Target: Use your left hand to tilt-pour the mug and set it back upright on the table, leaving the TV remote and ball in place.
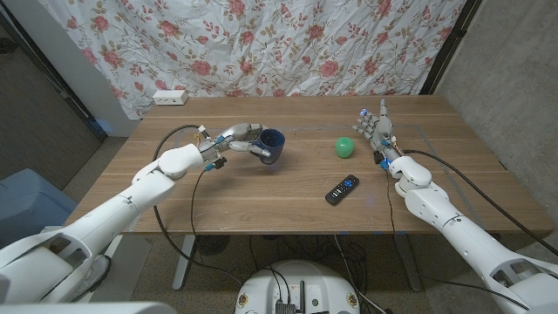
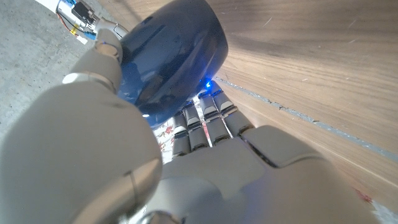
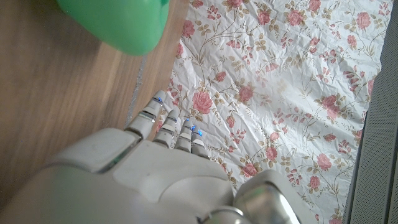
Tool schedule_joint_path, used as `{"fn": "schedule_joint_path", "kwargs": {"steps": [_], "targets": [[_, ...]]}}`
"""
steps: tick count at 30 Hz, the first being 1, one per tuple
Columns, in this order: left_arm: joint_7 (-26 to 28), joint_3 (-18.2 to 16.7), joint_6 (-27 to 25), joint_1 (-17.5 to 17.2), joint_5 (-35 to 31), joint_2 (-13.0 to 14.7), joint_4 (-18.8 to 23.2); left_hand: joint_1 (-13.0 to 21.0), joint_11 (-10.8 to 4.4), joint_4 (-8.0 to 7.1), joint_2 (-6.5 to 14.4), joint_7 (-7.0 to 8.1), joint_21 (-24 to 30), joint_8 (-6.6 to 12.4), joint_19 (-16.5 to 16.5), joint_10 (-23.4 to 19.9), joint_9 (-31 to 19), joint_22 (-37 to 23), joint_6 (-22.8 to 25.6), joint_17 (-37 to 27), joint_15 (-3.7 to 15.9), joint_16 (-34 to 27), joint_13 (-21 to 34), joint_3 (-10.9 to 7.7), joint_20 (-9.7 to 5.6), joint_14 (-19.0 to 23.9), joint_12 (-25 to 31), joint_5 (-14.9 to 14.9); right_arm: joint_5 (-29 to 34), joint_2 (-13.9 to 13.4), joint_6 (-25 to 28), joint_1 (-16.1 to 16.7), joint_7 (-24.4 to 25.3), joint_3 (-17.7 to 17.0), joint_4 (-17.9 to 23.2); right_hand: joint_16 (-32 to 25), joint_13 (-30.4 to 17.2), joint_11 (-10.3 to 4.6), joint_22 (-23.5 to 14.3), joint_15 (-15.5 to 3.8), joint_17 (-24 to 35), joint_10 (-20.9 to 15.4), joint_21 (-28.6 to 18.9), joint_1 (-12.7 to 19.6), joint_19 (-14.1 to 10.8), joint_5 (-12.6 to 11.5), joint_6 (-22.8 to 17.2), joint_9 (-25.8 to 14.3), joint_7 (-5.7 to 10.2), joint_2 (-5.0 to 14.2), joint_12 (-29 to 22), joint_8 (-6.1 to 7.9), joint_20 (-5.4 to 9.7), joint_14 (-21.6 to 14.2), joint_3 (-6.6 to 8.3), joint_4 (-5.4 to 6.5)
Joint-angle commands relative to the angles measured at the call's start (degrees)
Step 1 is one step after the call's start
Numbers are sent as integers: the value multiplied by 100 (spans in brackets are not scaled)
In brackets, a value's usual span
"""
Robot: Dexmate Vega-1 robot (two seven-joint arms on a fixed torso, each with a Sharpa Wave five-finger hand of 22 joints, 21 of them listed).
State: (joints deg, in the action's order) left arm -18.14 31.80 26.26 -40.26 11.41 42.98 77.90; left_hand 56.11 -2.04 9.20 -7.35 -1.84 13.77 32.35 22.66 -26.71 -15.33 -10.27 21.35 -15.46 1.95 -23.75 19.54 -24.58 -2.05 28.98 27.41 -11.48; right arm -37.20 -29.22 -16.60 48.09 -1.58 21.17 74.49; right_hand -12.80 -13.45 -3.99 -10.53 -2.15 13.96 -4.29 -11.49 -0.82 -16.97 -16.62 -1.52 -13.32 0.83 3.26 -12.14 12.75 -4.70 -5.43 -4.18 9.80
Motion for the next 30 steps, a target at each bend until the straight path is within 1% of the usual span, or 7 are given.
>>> {"fn": "schedule_joint_path", "kwargs": {"steps": [1, 6, 8, 18, 23, 26, 30], "targets": [[202, -32, -522, -83, -432, 345, 802, -1, -530, -11, 673, 177, 22, 1010, 66, -593, -173, -30, 374, -13, 699, -32, 689, 36, 26, 146, 30, -33, 0, 0, 2, 1, 3, 0, 2, -48, -8, -16, -9, -20, 12, -23, -51, 21, -17, -48, -44, -18, 7, 274, -11, 2, 0, -45, -30, 7], [300, -97, -698, -171, -554, 491, 1116, 7, -513, 1, 700, 146, 51, 1051, 156, -637, -163, -31, 427, -15, 687, -57, 713, 66, 50, 192, 48, -42, 0, 0, 2, 0, 2, -1, 0, -48, -8, -17, -9, -22, 12, -23, -51, 21, -17, -49, -42, -18, 8, 277, -11, 2, -1, -45, -33, 8], [488, -168, -842, -277, -701, 590, 1352, 7, -493, 2, 709, 143, 56, 1057, 174, -650, -159, -32, 425, -17, 697, -72, 722, 77, 57, 223, 53, -44, -1, -1, 2, 0, 1, -1, 0, -48, -8, -19, -9, -21, 12, -18, -51, 21, -17, -50, -40, -18, 6, 277, -9, 1, -1, -44, -34, 8], [542, -300, -1243, -420, -929, 915, 1941, -71, -479, -15, 713, 119, 65, 1101, 224, -714, -138, -34, 460, 7, 680, -66, 763, 138, 64, 275, 79, -46, 0, 0, 1, 0, 1, 0, -1, -49, -9, -17, -9, -24, 12, -22, -51, 21, -16, -51, -46, -18, 6, 280, -10, 3, -2, -45, -38, 8], [399, -271, -1342, -351, -1037, 1003, 2030, -69, -451, -9, 749, 112, 77, 1119, 267, -746, -126, -35, 468, 4, 696, -85, 782, 142, 85, 332, 90, -56, 0, 1, 0, -1, 0, 0, -3, -49, -9, -15, -9, -21, 12, -21, -51, 22, -16, -52, -43, -18, 12, 280, -10, 2, -1, -46, -40, 8], [420, -263, -1568, -336, -1214, 1064, 2181, -36, -432, 13, 771, 98, 91, 1133, 312, -747, -117, -37, 480, 1, 709, -95, 795, 134, 98, 366, 89, -66, 1, 2, -3, -3, -2, 0, -9, -48, -9, -13, -9, -21, 12, -19, -51, 21, -16, -52, -40, -17, 4, 281, -9, 0, -1, -44, -41, 8], [340, -202, -1584, -221, -1426, 1100, 2224, 0, -421, 30, 813, 78, 129, 1155, 417, -775, -102, -41, 497, -23, 716, -144, 816, 139, 115, 448, 97, -78, 0, 2, -3, -4, -3, 1, -11, -48, -9, -15, -9, -22, 12, -15, -52, 22, -18, -52, -39, -17, 6, 281, -7, 0, -3, -42, -44, 8]]}}
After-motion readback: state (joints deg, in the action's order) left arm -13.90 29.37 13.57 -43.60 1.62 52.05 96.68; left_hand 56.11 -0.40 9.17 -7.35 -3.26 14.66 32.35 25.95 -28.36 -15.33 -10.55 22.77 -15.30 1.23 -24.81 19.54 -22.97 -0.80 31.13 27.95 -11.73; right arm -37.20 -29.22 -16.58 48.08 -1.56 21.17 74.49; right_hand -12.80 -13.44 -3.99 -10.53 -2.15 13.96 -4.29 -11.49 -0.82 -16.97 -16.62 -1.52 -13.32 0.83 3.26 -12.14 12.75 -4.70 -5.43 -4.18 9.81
